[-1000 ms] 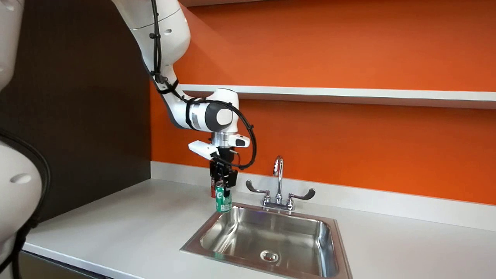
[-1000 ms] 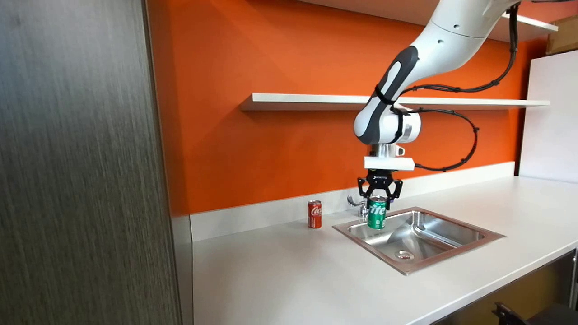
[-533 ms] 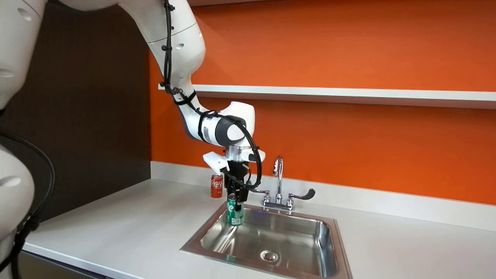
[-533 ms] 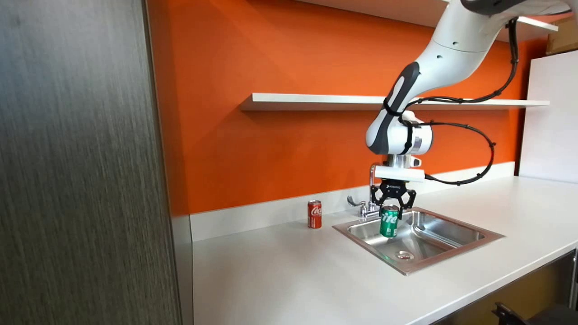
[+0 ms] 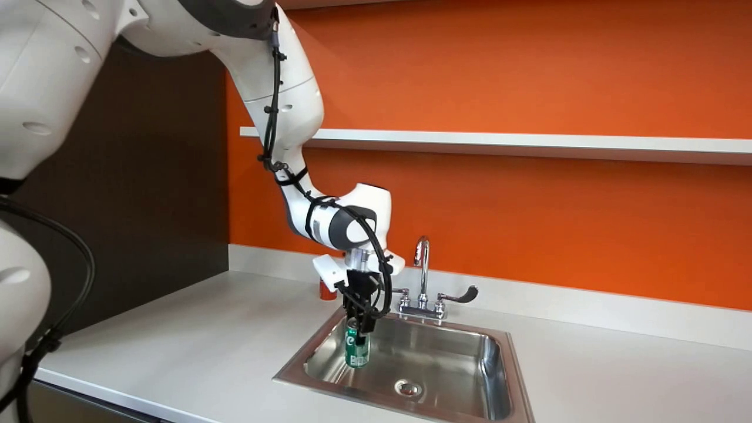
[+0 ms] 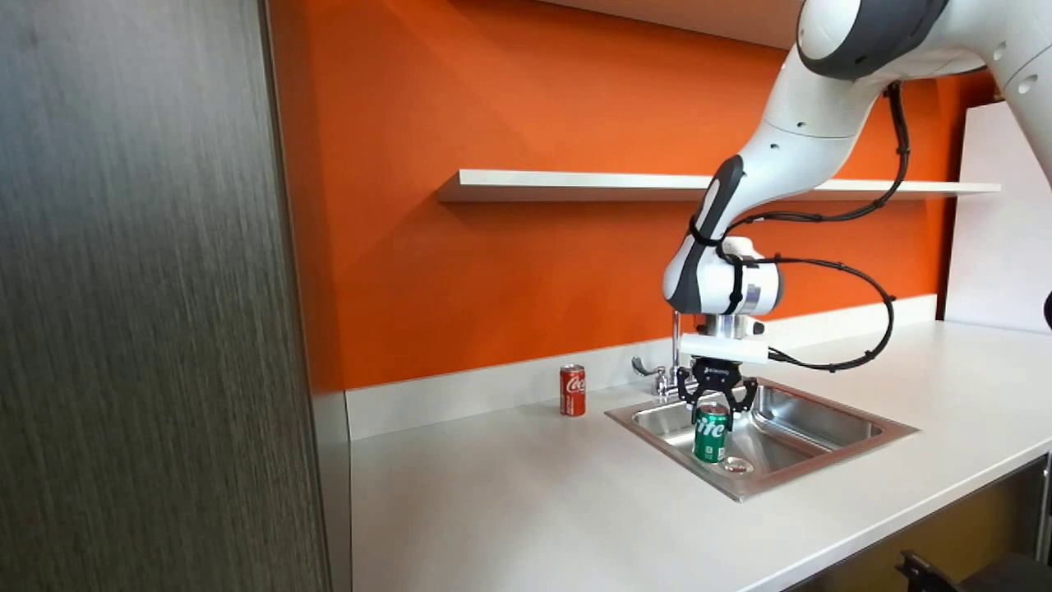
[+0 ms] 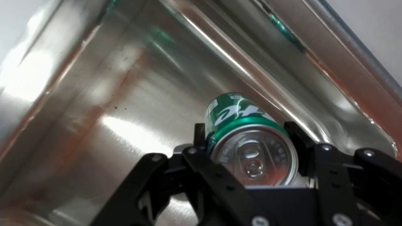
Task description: Put the green can inside the sink
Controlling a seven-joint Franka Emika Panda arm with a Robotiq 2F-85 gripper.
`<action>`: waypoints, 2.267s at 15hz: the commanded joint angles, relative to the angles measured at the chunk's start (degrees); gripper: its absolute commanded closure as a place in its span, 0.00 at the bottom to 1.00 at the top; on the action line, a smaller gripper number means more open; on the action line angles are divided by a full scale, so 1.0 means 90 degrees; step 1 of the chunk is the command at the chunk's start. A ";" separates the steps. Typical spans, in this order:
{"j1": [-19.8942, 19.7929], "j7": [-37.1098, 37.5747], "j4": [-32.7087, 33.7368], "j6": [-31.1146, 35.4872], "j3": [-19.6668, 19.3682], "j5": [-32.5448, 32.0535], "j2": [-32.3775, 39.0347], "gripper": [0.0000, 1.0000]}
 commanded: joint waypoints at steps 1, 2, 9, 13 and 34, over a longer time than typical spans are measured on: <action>-0.0172 -0.0148 0.0324 0.0038 0.0139 0.0229 0.0385 0.62; -0.0183 -0.0155 0.0376 0.0039 0.0154 0.0256 0.0491 0.62; -0.0259 -0.0197 0.0591 0.0098 0.0244 0.0425 0.0973 0.62; -0.0287 -0.0197 0.0649 0.0109 0.0252 0.0439 0.1102 0.62; -0.0193 -0.0062 0.0336 0.0156 -0.0041 0.0251 0.0306 0.00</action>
